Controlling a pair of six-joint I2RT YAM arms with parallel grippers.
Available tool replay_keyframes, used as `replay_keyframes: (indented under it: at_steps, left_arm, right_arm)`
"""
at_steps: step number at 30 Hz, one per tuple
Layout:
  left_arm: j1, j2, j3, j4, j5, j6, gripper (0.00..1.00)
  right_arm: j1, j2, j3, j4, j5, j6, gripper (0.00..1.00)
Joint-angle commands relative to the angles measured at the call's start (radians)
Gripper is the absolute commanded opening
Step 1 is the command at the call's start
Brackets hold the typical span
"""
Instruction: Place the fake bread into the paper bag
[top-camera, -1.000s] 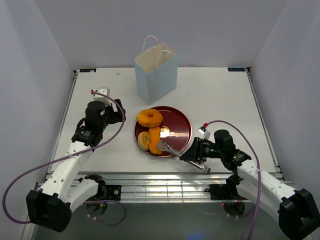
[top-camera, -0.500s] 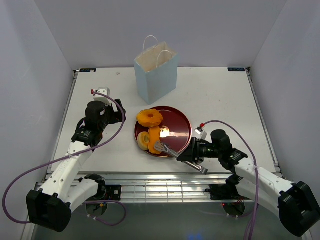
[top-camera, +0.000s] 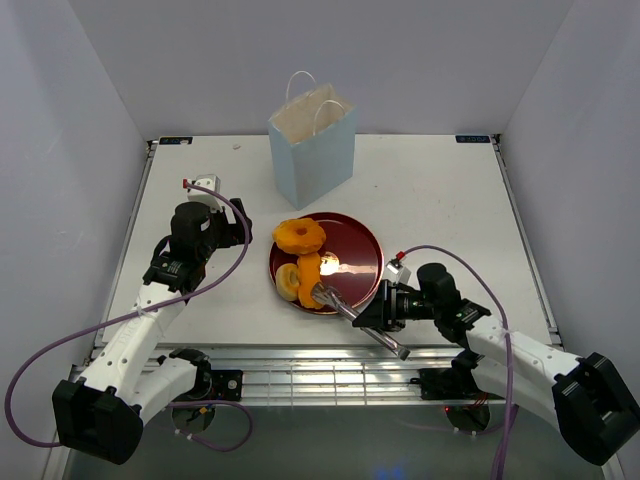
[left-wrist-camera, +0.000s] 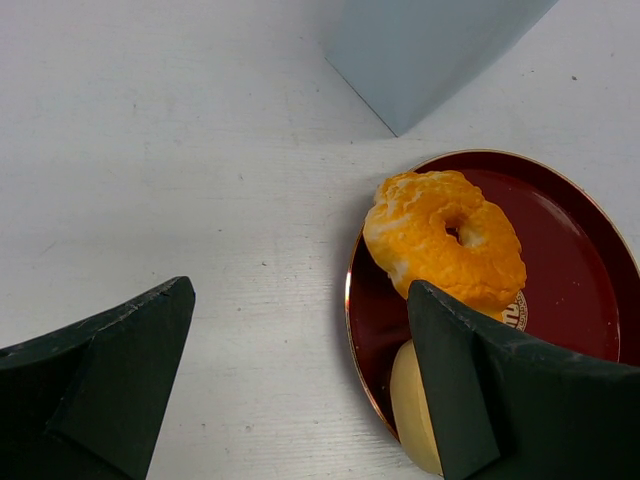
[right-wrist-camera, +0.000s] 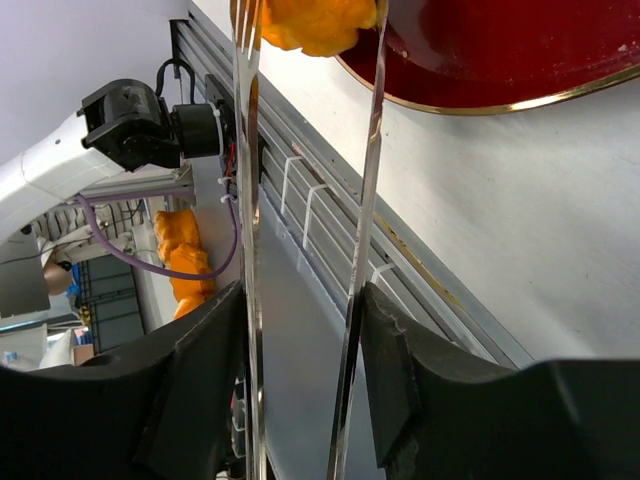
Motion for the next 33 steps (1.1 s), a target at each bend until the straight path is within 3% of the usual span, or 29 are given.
replay_keyframes:
  at_steps: [1, 14, 21, 33]
  left_arm:
    - [-0.003, -0.012, 0.019, 0.002, 0.010, 0.000, 0.98]
    - [-0.003, -0.019, 0.018, 0.001, 0.006, 0.000, 0.98]
    - [-0.003, -0.021, 0.018, 0.002, 0.006, 0.000, 0.98]
    - [-0.003, -0.024, 0.018, 0.002, 0.008, 0.000, 0.98]
  right_arm:
    - [0.008, 0.014, 0.000, 0.087, 0.001, 0.017, 0.52]
    - [0.011, 0.039, 0.043, 0.099, -0.005, 0.024, 0.28]
    - [0.011, -0.018, 0.118, -0.028, 0.050, -0.016, 0.14]
    - [0.010, -0.146, 0.132, -0.163, 0.104, -0.022, 0.08]
